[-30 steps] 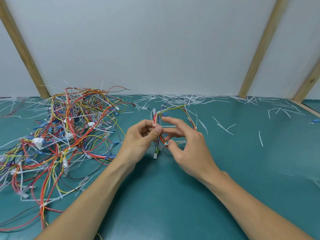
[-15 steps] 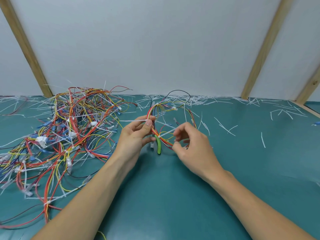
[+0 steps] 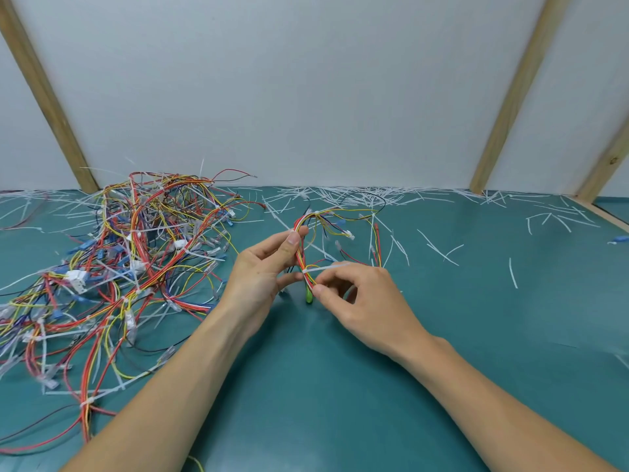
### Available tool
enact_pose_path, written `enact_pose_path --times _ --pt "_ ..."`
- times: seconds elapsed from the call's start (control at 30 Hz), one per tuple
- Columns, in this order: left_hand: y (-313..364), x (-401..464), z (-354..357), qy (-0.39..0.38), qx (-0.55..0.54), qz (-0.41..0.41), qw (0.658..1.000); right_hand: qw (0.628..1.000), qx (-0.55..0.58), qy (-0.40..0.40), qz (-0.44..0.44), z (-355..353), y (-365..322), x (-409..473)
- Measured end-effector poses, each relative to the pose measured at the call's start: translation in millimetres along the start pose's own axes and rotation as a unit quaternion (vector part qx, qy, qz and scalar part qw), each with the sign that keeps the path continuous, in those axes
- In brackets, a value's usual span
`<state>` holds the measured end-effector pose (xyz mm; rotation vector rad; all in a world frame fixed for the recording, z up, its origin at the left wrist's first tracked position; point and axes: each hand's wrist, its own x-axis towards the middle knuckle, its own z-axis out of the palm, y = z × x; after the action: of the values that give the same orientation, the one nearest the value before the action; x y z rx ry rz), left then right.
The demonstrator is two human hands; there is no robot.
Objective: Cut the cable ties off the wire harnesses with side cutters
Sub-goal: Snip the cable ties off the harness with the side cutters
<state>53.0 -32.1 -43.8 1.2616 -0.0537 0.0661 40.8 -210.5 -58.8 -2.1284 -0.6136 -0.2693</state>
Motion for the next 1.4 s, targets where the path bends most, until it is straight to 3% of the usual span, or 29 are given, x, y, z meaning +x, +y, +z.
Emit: enact_pose_path --times 0.13,0.23,0.37,0.47,0.83,1.07,1.23,1.4 --pt "-1.1 -0.4 2.8 -0.004 0.005 0.006 1.000 1.000 0.005 -0.015 -0.016 0.8 -4.1 -0.4" --pt "1.4 -2.5 4.2 -0.016 0.005 0.021 1.000 1.000 0.005 0.021 -0.014 -0.8 -5.5 1.1" --pt "2.9 -7.3 11.4 0.025 0.144 0.109 0.983 0.992 -0.035 0.122 0.005 -4.6 -4.3 1.9" --pt "-2.2 -14.7 23.2 0.004 0.234 0.170 0.957 0.986 -0.071 0.153 0.006 -6.0 -3.9 1.7" --pt "-9.0 -16.7 26.8 0.000 0.364 0.219 0.905 0.984 -0.123 0.128 -0.004 -4.8 -4.3 2.0" --pt "-8.5 -17.8 28.3 0.025 0.275 0.186 0.943 0.979 -0.136 0.153 -0.006 -1.9 -6.1 3.6" --pt "-4.1 -16.0 27.7 0.037 0.163 0.096 0.981 0.976 -0.146 0.164 -0.002 -4.7 -5.9 2.5" --pt "-3.1 -14.7 31.3 0.016 0.113 0.024 0.993 0.975 -0.142 0.170 0.003 -6.3 -3.9 2.6"
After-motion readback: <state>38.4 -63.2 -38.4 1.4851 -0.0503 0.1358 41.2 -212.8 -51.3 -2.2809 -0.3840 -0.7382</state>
